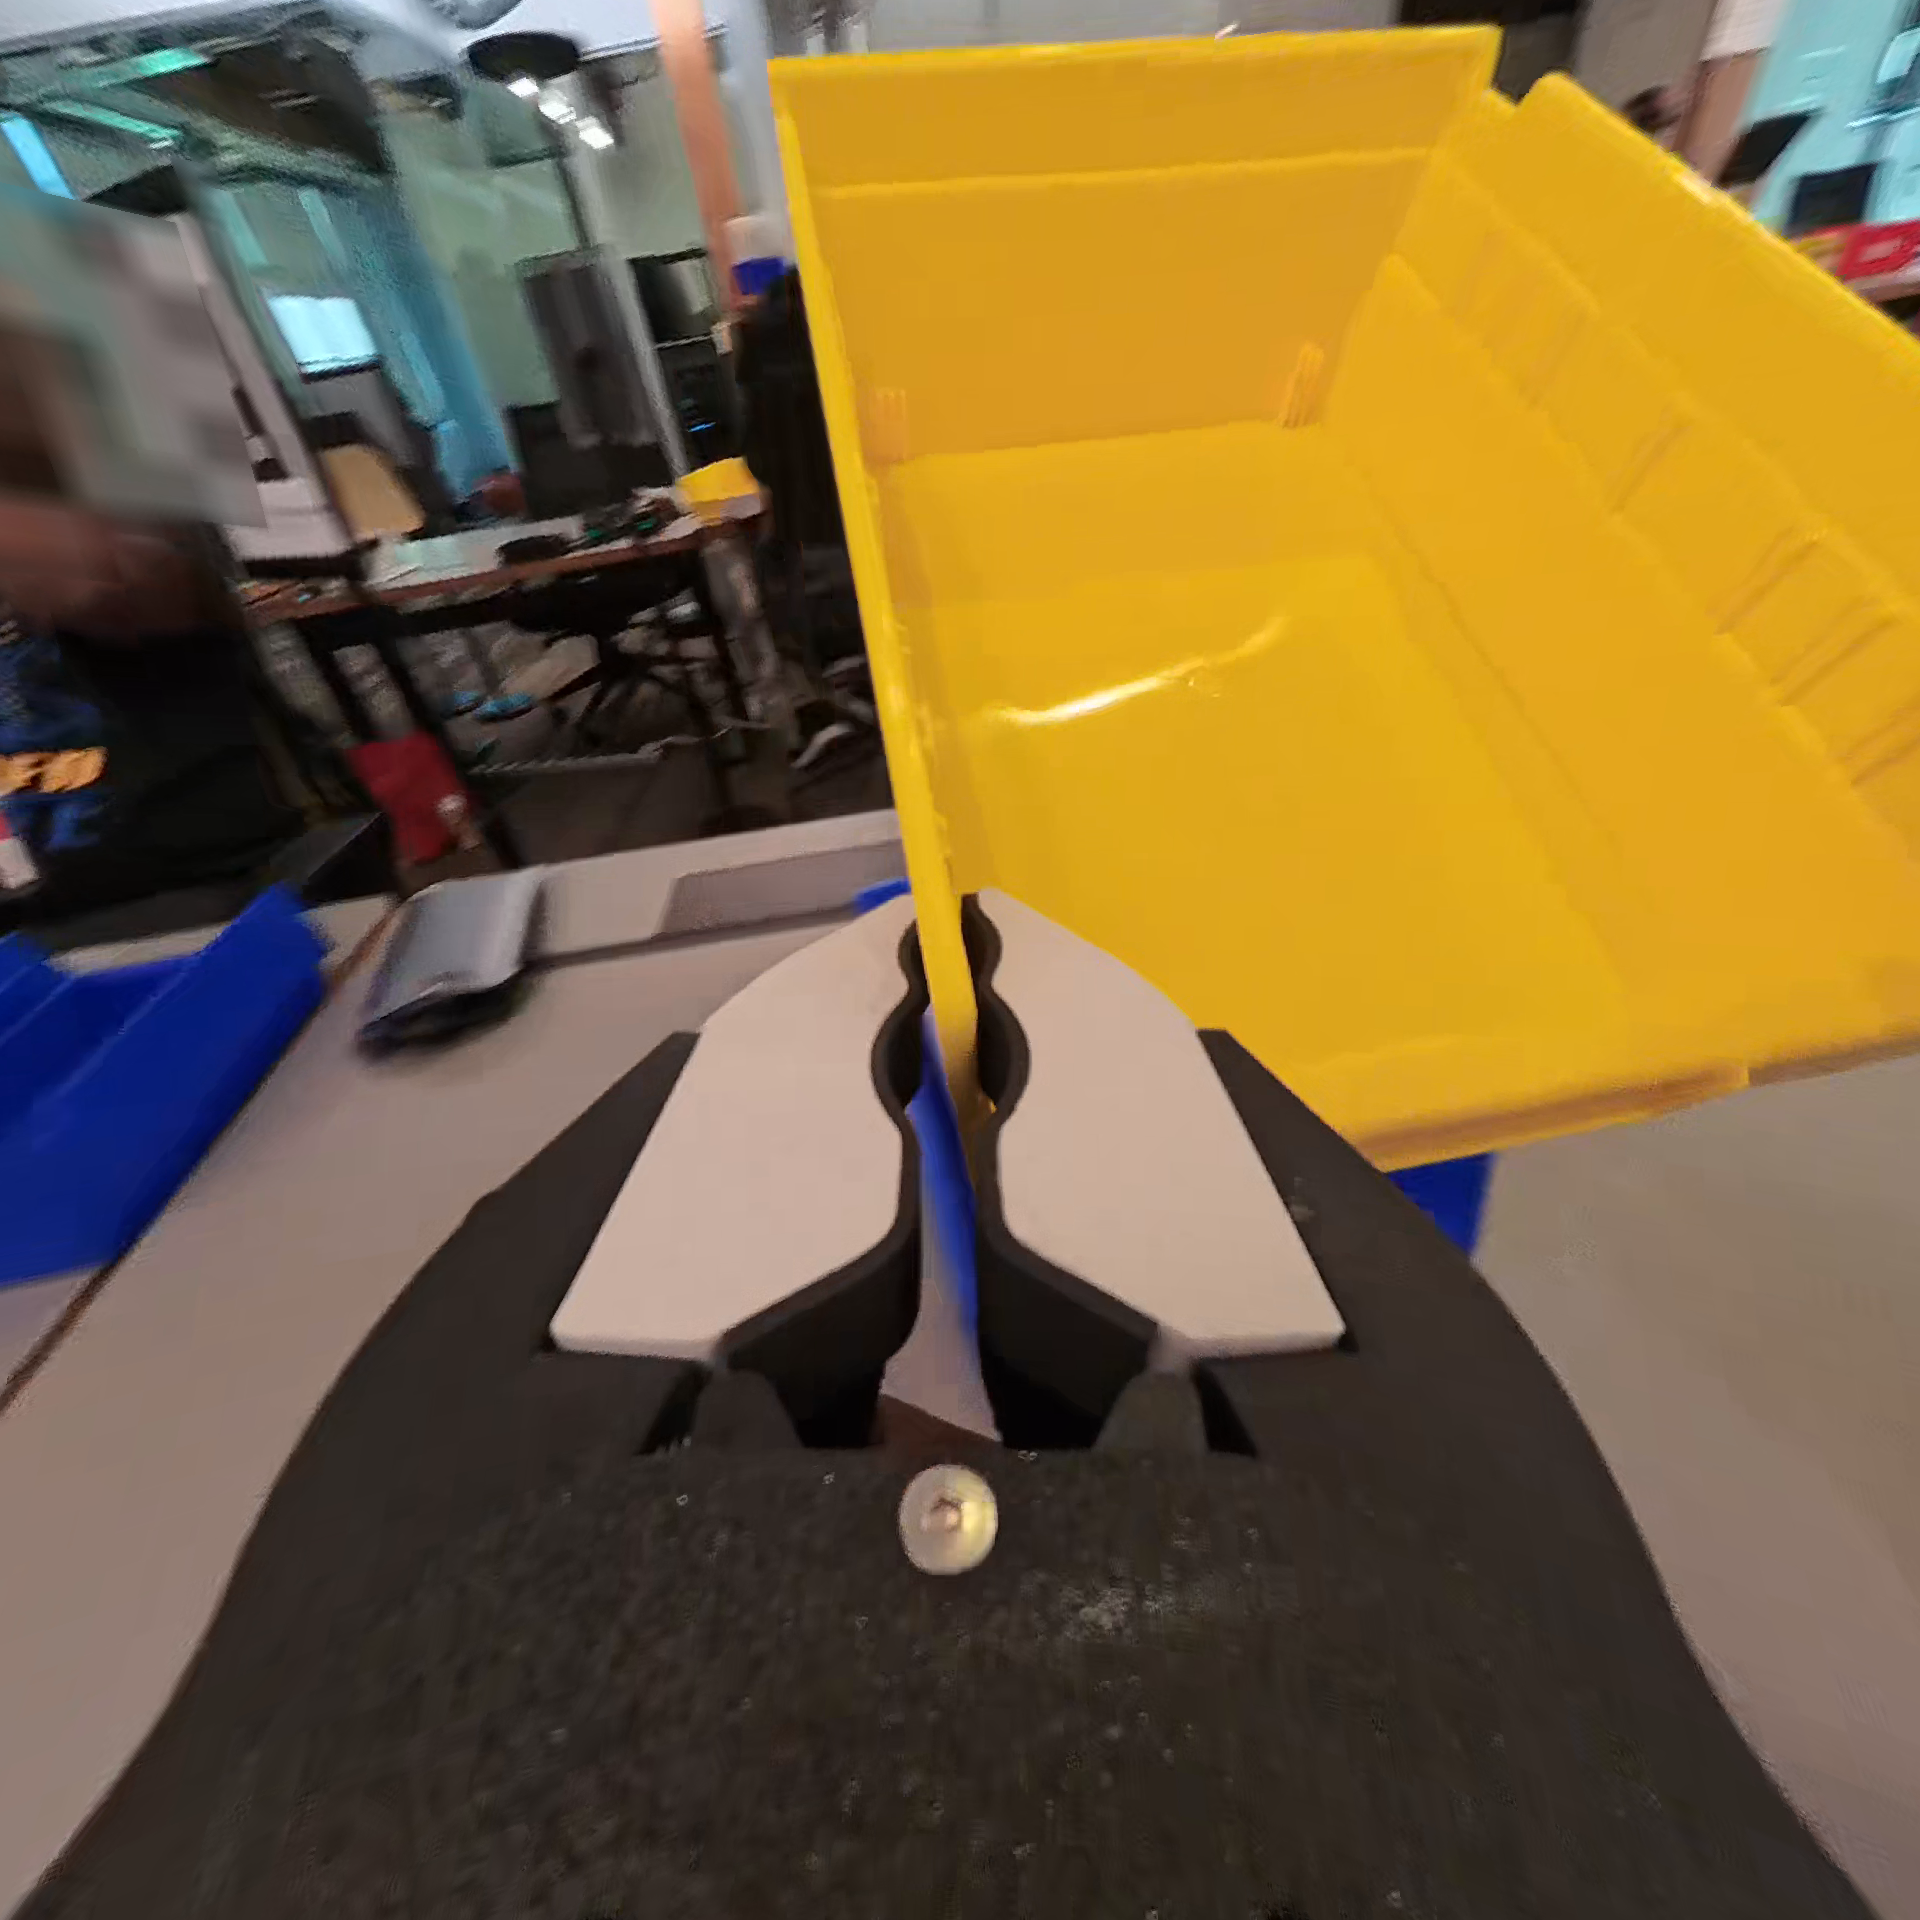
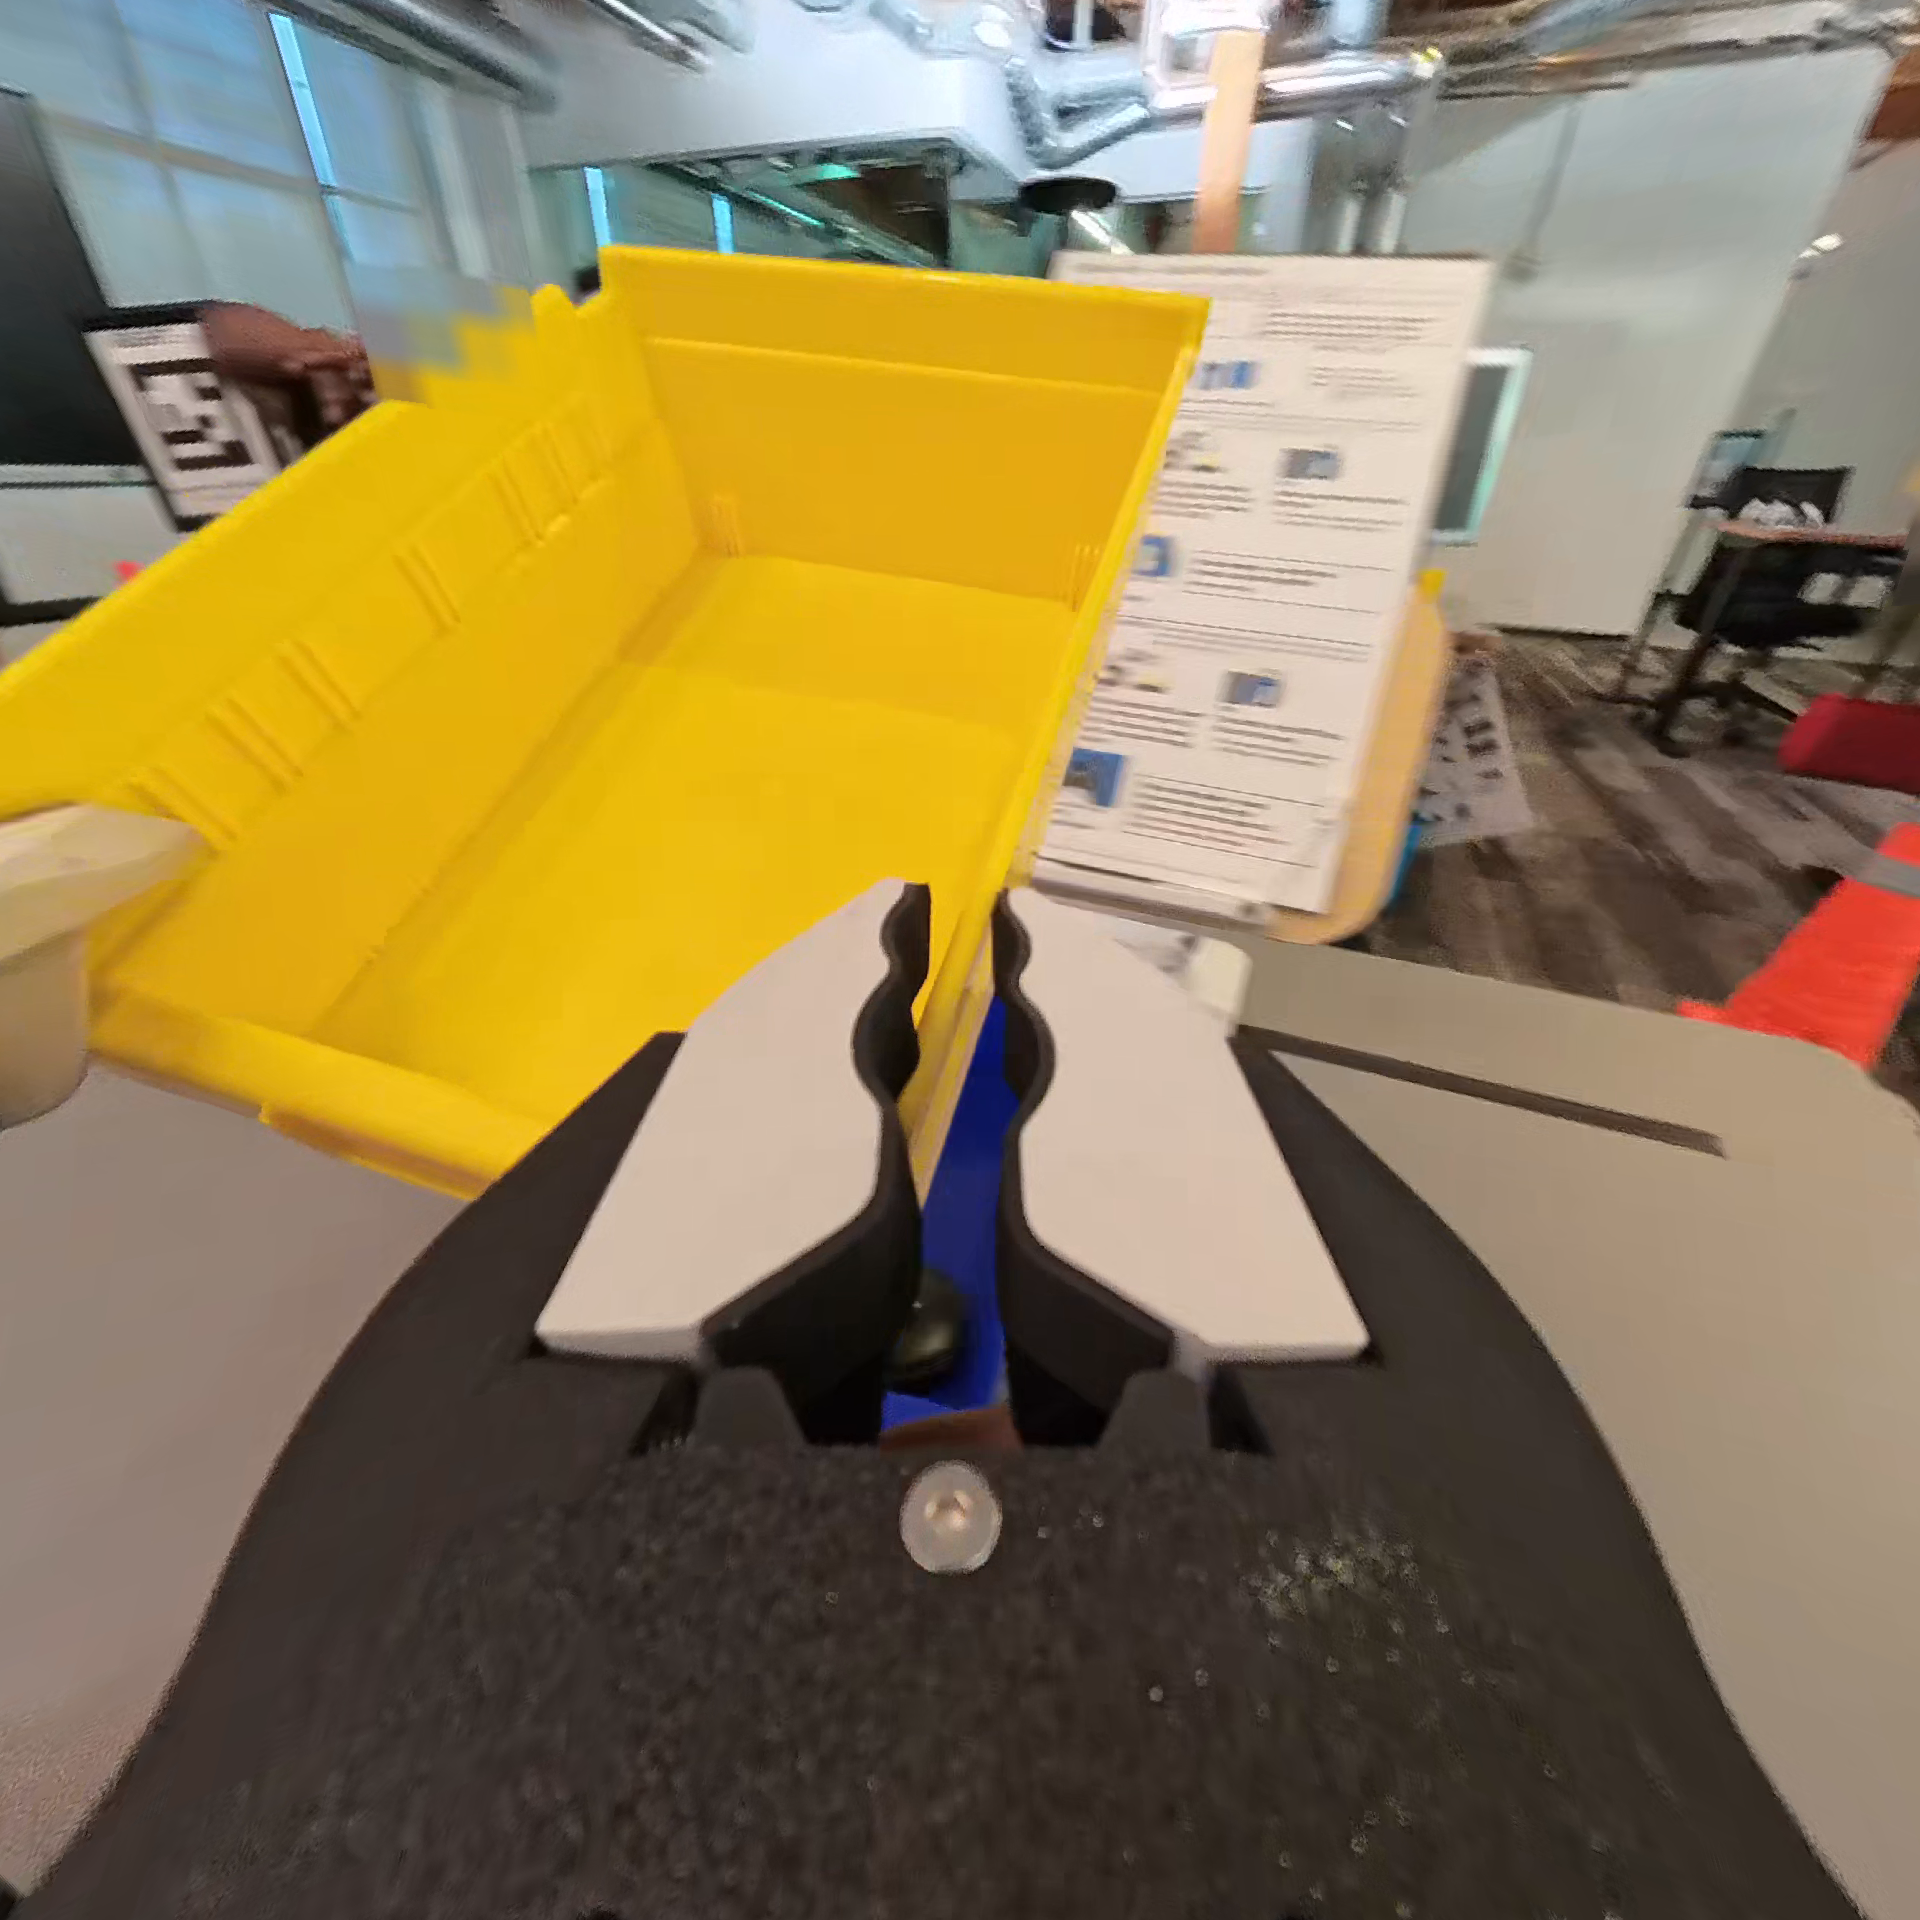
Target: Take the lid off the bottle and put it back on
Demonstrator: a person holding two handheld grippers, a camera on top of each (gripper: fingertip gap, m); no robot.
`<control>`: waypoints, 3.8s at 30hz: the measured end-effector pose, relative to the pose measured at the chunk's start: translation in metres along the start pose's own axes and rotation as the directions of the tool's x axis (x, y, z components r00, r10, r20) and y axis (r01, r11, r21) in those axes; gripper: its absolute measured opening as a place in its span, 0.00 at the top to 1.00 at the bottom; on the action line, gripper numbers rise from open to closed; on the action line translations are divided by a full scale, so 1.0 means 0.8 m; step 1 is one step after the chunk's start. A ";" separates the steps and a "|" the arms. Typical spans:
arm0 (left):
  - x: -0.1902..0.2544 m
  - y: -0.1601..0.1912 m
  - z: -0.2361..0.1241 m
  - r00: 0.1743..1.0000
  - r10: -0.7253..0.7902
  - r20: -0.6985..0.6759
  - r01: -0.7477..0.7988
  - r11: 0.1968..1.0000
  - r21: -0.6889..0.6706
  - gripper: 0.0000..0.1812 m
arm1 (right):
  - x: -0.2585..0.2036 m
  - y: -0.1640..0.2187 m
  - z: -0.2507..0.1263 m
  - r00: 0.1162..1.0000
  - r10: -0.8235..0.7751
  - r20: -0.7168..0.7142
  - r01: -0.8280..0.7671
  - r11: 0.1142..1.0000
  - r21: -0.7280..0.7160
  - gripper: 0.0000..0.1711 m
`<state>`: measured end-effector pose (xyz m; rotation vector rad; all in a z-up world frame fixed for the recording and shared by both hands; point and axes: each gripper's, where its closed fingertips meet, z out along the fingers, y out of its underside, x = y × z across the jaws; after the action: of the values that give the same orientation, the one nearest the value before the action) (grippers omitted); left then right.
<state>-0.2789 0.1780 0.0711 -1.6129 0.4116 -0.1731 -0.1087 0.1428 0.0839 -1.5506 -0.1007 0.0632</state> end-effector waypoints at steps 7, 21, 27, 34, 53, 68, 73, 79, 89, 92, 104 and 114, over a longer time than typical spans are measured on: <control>0.232 -0.007 0.138 0.977 0.003 -0.215 -0.012 0.999 -0.042 0.98 | 0.248 0.032 -0.032 0.961 0.002 -0.276 -0.060 0.978 -0.200 0.95; 0.473 0.202 0.191 0.947 -0.027 -0.319 -0.078 0.948 -0.310 0.94 | 0.481 0.280 -0.065 0.933 0.126 -0.337 -0.279 0.847 -0.453 0.97; 0.464 0.173 0.171 0.878 -0.110 -0.465 -0.007 0.970 -0.243 0.83 | 0.480 0.278 -0.069 0.955 0.131 -0.266 -0.240 0.869 -0.433 0.96; 0.276 0.110 0.101 0.819 -0.256 -0.514 0.172 0.963 -0.207 0.74 | 0.439 0.166 -0.079 0.954 -0.231 -0.188 0.130 0.890 -0.436 0.84; -0.016 0.272 0.129 0.989 -0.143 0.040 0.146 0.892 -0.428 0.97 | 0.001 0.311 0.107 0.994 0.106 0.014 -0.078 0.807 -0.585 0.85; -0.256 0.276 0.094 0.974 -0.136 0.179 0.198 0.895 -0.400 0.98 | -0.206 0.275 0.185 0.996 0.078 0.037 -0.047 0.848 -0.528 0.95; -0.314 0.312 0.097 0.980 -0.150 0.130 0.192 0.888 -0.418 0.97 | -0.272 0.296 0.201 0.997 0.064 0.036 -0.034 0.837 -0.546 0.94; -0.327 0.313 0.105 0.961 -0.244 0.132 0.276 0.886 -0.373 0.96 | -0.291 0.296 0.203 0.995 0.066 0.068 -0.023 0.866 -0.499 0.90; -0.317 0.231 0.068 0.979 -0.117 0.168 0.158 0.954 -0.256 0.71 | -0.215 0.255 0.095 0.891 0.036 0.452 0.163 0.906 -0.392 0.75; -0.255 0.204 0.056 0.986 -0.163 0.032 0.166 0.958 -0.234 0.68 | -0.130 0.238 0.056 0.901 0.028 0.433 0.142 0.924 -0.354 0.74; -0.042 0.269 0.025 0.878 -0.351 -0.324 0.213 0.895 -0.392 0.66 | 0.277 0.246 -0.096 0.975 -0.111 -0.195 0.054 0.960 -0.275 0.74; -0.038 0.258 0.023 0.910 -0.251 -0.329 0.143 0.937 -0.317 0.66 | 0.276 0.266 -0.080 0.984 0.053 -0.172 -0.096 0.963 -0.253 0.79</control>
<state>-0.3332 0.1989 -0.1300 -1.9154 0.5774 -0.6014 0.1222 0.1063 -0.1243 -1.8161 0.0833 -0.0189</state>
